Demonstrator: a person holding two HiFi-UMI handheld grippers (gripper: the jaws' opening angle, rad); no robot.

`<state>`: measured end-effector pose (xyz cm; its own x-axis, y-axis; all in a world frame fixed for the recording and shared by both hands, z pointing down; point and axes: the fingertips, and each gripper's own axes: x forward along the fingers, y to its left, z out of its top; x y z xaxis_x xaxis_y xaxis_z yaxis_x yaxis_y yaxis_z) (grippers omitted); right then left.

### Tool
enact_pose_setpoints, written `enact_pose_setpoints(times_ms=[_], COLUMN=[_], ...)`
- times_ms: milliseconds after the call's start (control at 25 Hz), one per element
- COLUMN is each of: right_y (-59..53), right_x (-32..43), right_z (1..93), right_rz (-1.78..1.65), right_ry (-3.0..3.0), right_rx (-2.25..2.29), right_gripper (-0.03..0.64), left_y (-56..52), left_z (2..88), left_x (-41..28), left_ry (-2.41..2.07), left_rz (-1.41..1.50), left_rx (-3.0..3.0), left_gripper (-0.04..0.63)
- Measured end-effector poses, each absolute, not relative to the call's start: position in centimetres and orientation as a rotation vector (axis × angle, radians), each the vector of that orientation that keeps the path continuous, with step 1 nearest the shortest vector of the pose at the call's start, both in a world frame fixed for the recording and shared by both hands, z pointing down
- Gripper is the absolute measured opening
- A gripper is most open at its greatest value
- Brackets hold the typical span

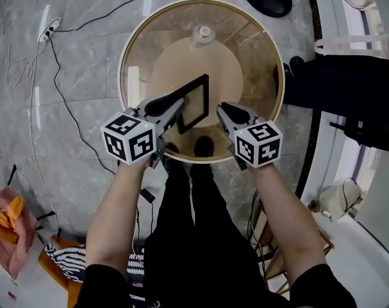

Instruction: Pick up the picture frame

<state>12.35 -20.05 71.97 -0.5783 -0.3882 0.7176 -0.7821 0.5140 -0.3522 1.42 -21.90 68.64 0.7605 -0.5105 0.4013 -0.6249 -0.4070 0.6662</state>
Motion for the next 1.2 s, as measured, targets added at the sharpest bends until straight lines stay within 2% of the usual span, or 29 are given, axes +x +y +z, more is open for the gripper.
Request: enact_pose_setpoints(times_ms=[400,840,1200], right_y=[-21.0,-21.6,-20.4], right_x=[13.8,14.5,15.5], right_z=[63.0,51.9,44.8], right_rz=[0.881,0.854,0.778], right_ry=[-2.249,-2.301,-2.388], right_rx=[1.013,1.031,1.011], right_gripper=[0.006,0.005,0.005], left_y=[-22.7,-22.6,-18.9], left_z=[59.5,45.6,37.6], left_x=[-0.9,-3.7,-5.8], left_ry=[-1.037,-1.246,-1.425], left_rz=[0.196,0.229,0.237], left_rx=[2.144,2.197,2.136], left_gripper=[0.077,0.077,0.077])
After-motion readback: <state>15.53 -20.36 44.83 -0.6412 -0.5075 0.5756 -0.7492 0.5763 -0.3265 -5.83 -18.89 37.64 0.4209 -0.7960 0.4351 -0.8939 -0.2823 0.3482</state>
